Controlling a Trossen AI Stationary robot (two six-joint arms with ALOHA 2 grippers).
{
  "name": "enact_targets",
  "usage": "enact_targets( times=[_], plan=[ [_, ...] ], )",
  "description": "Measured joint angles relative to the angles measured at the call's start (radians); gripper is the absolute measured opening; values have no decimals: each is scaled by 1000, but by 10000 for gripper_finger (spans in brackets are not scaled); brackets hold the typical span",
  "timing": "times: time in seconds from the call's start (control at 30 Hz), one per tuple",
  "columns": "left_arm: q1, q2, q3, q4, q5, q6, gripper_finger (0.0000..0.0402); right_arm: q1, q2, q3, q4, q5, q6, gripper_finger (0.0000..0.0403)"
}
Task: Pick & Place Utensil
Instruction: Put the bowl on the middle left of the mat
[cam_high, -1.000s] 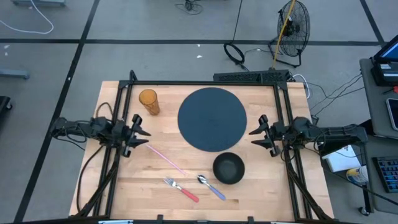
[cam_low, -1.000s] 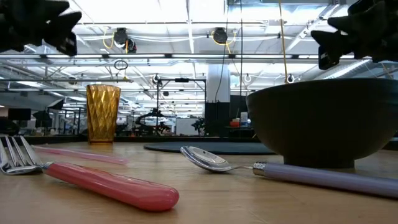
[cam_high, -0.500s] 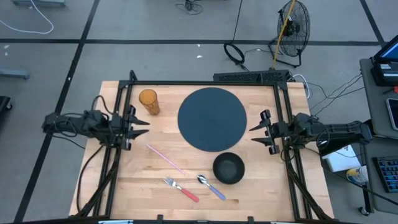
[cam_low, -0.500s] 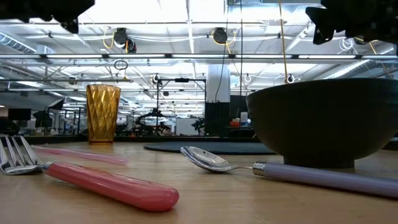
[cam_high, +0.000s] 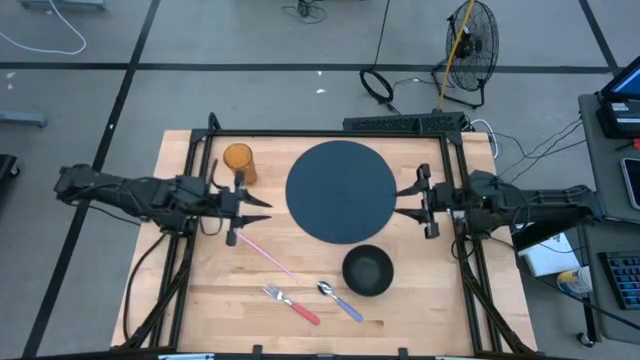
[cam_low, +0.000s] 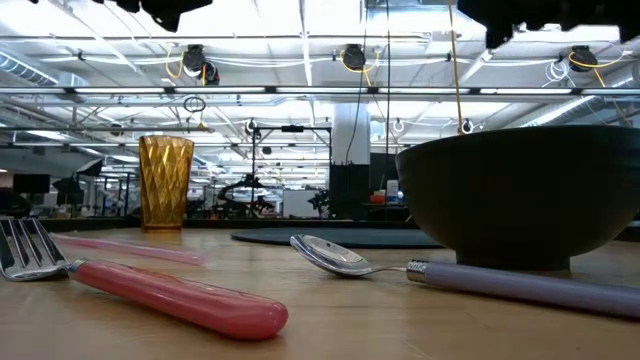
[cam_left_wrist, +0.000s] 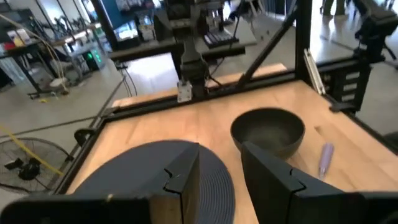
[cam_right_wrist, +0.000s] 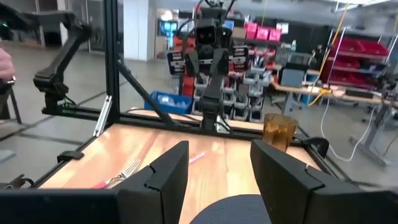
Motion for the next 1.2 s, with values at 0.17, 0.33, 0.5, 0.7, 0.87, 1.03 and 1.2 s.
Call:
enact_targets(
  times=[0.17,0.33,0.5,0.7,0.87,1.03,1.2],
  plan=[
    [-1,12,6,-21,0,7,122,3,117,126,-156,-2,0,171],
    [-1,7,4,-84,0,-54,122,37,203,154,-294,-2,52,171],
    [-9,7,-7,-93,-6,-86,122,87,265,154,-379,45,168,171],
    [-37,7,-8,-96,-31,-116,122,151,341,154,-415,105,353,171],
    [-56,7,-9,-100,-36,-131,122,196,439,154,-406,102,442,171],
    [-71,7,-9,-100,-36,-138,122,234,485,153,-416,101,472,171],
    [-82,7,-9,-104,-36,-147,122,271,515,153,-416,157,491,171]
  ],
)
